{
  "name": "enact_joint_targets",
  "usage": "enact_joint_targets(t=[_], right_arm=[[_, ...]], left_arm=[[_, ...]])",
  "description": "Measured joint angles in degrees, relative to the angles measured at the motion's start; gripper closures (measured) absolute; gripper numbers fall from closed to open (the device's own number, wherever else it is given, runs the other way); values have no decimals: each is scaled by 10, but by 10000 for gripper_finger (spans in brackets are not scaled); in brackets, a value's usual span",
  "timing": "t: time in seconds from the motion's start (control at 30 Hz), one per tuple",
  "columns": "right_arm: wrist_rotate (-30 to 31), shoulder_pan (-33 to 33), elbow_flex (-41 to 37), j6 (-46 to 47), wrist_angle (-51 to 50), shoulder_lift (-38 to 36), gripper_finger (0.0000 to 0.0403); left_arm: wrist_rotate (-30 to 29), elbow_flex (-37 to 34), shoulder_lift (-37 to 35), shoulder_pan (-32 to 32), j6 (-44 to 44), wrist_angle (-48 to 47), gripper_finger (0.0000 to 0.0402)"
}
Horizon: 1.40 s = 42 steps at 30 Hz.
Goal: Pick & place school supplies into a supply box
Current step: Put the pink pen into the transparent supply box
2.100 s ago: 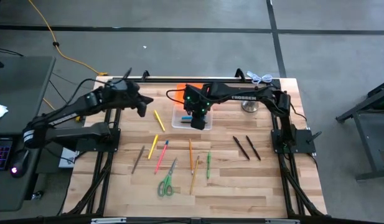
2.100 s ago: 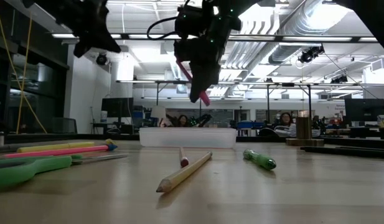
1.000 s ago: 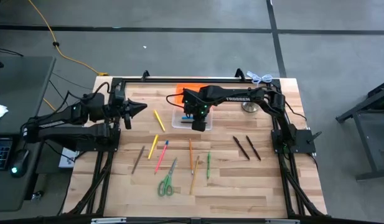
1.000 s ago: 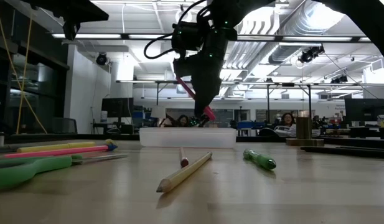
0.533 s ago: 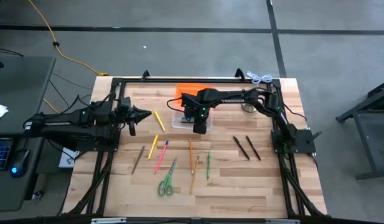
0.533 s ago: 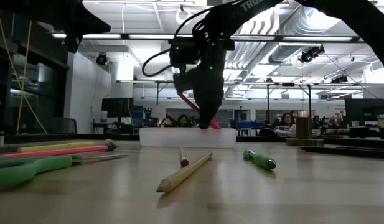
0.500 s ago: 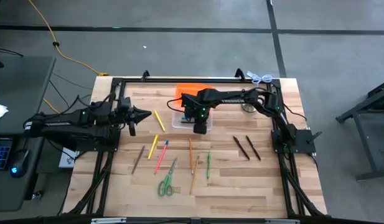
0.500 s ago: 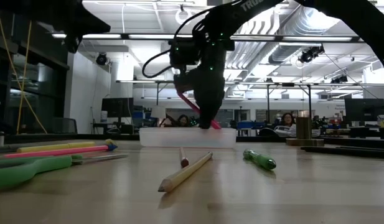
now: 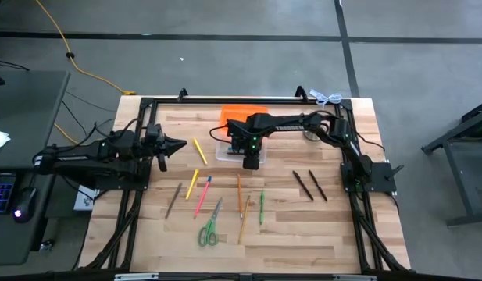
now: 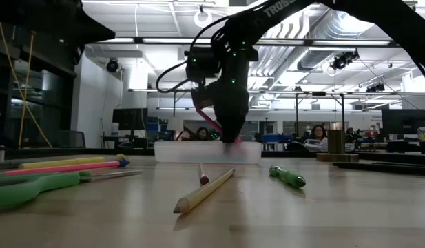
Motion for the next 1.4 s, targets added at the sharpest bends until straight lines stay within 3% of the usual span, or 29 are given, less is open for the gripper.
enact_joint_targets(t=[0.97, 1.4], right_arm=[[5, 0, 1, 6, 23, 21, 371], [4, 0, 1, 11, 23, 21, 330]], left_arm=[[5, 0, -3, 0, 0, -17, 369], [6, 0, -3, 0, 0, -27, 369]])
